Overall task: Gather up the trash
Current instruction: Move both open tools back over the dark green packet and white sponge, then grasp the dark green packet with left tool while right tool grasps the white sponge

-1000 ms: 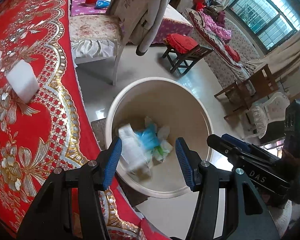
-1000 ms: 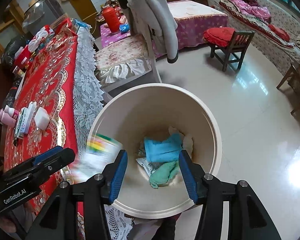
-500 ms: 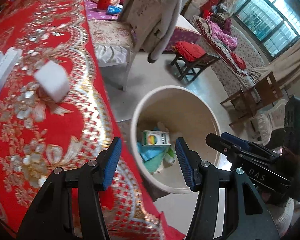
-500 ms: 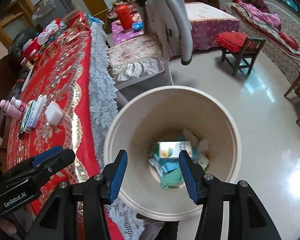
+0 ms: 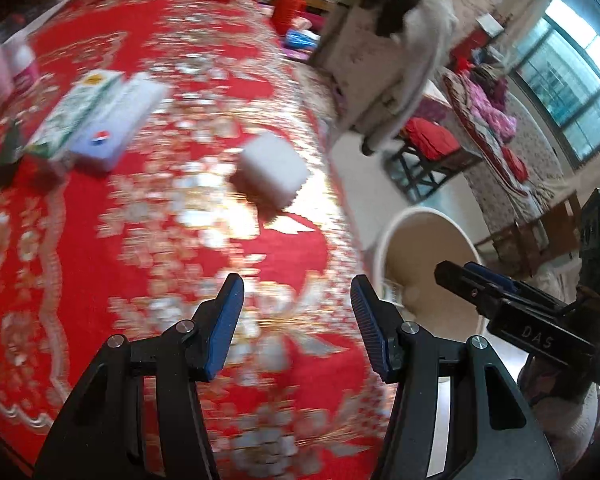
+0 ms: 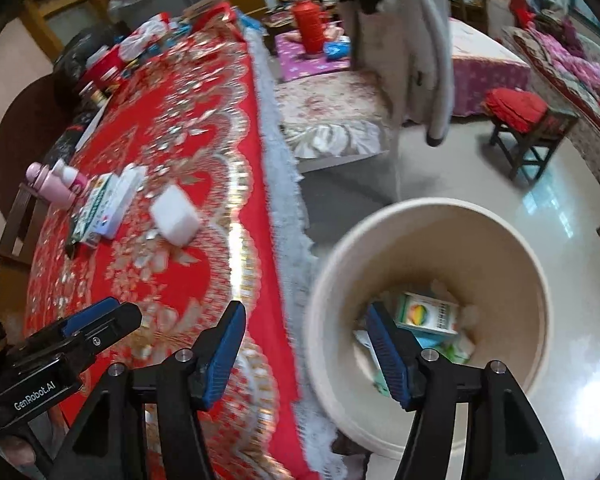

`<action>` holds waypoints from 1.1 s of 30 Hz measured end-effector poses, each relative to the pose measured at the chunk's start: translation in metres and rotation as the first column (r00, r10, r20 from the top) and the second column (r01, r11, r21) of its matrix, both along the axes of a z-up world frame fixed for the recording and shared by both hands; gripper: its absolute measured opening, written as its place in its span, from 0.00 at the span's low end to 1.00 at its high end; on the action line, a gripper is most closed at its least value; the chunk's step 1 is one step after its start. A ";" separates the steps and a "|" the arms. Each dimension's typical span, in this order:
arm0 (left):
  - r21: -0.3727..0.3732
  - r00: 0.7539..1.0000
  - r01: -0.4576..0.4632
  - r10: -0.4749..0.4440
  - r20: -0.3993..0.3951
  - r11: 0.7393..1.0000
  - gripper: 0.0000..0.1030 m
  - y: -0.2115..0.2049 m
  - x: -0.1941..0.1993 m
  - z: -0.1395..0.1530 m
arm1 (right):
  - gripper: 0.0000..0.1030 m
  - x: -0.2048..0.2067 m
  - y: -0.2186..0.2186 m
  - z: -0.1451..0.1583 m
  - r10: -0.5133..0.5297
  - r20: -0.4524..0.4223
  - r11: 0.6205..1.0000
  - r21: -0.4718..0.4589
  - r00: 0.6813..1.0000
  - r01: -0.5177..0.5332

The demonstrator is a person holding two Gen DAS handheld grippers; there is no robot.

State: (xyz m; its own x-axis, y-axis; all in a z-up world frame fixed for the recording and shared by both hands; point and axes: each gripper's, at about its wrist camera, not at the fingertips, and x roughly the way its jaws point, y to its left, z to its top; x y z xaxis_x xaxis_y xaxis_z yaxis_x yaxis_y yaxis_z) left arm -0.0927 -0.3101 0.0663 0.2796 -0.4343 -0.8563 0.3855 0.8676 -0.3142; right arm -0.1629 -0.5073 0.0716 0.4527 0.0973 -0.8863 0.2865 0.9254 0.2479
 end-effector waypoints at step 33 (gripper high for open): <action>0.035 0.924 -0.381 0.382 -0.020 0.924 0.56 0.222 0.170 -0.013 | 0.70 0.137 0.087 -0.028 0.191 -0.069 0.972 -0.122 0.979 -0.199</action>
State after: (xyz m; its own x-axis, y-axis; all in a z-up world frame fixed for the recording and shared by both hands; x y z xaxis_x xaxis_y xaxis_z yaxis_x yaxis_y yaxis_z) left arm 0.0773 -0.0879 0.0534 0.3967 -0.2731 -0.8764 0.0151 0.9565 -0.2913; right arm -0.0263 -0.4206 0.0437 0.3850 0.0628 -0.9208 0.1074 0.9879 0.1122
